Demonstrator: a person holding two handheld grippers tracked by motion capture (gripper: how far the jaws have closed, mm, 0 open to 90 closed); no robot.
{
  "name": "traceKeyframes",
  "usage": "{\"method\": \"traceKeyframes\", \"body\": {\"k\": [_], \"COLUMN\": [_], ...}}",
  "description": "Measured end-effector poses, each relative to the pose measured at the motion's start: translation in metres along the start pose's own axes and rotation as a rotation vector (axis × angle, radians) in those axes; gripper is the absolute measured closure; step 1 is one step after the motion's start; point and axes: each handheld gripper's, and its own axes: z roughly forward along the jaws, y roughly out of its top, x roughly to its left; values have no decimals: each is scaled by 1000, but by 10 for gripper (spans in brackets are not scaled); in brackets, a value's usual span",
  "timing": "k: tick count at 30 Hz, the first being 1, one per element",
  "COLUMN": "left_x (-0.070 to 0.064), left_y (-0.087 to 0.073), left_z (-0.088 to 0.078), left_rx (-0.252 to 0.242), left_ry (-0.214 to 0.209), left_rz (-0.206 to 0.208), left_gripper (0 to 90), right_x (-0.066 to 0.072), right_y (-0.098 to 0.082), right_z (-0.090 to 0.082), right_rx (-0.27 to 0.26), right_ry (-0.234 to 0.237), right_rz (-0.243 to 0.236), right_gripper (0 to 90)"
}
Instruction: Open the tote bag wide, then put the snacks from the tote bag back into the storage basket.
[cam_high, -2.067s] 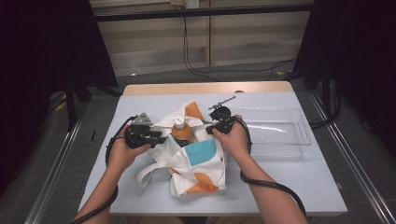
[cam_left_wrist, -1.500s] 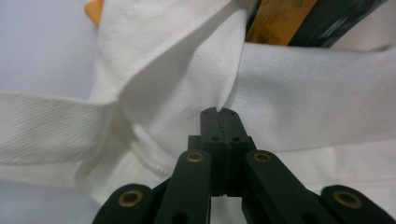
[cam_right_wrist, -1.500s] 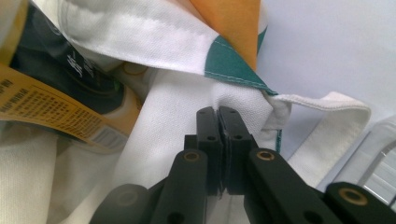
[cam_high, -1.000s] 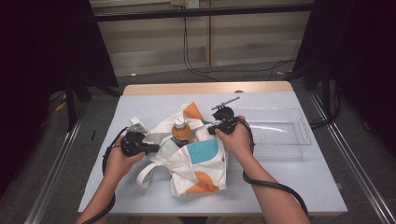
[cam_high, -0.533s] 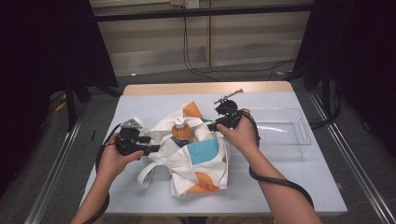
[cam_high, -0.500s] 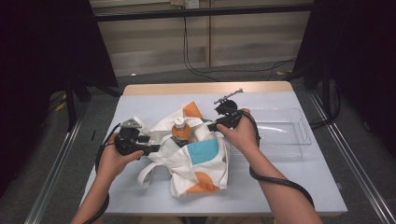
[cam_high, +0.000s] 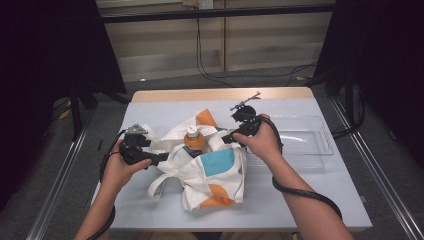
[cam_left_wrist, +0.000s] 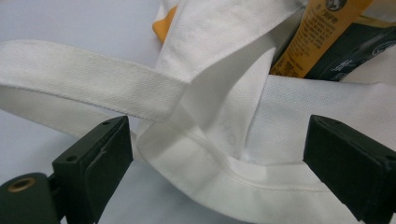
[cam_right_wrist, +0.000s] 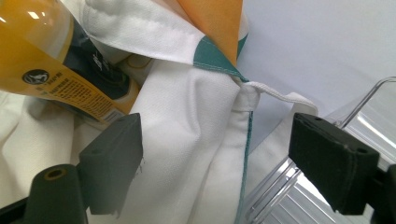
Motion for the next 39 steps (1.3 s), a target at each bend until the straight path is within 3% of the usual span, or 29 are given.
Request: {"method": "traceKeyframes", "body": {"k": [4, 20, 28, 35, 39], "left_x": [-1, 2, 2, 4, 4], "left_y": [1, -1, -2, -3, -3], "left_z": [-4, -6, -8, -7, -6], "left_rx": [-15, -5, -20, -7, -7], "left_ry": [5, 13, 23, 11, 13], "left_rz": [0, -10, -25, -18, -19], "left_gripper": [66, 59, 51, 51, 51], "right_x": [1, 2, 2, 1, 1], "right_y": [1, 10, 18, 30, 38], "right_z": [-5, -17, -22, -28, -32], "right_rx": [4, 80, 136, 140, 176], "right_ry": [15, 10, 6, 3, -10], "right_rz": [9, -54, -85, -86, -89], "right_gripper": [128, 115, 124, 123, 124]}}
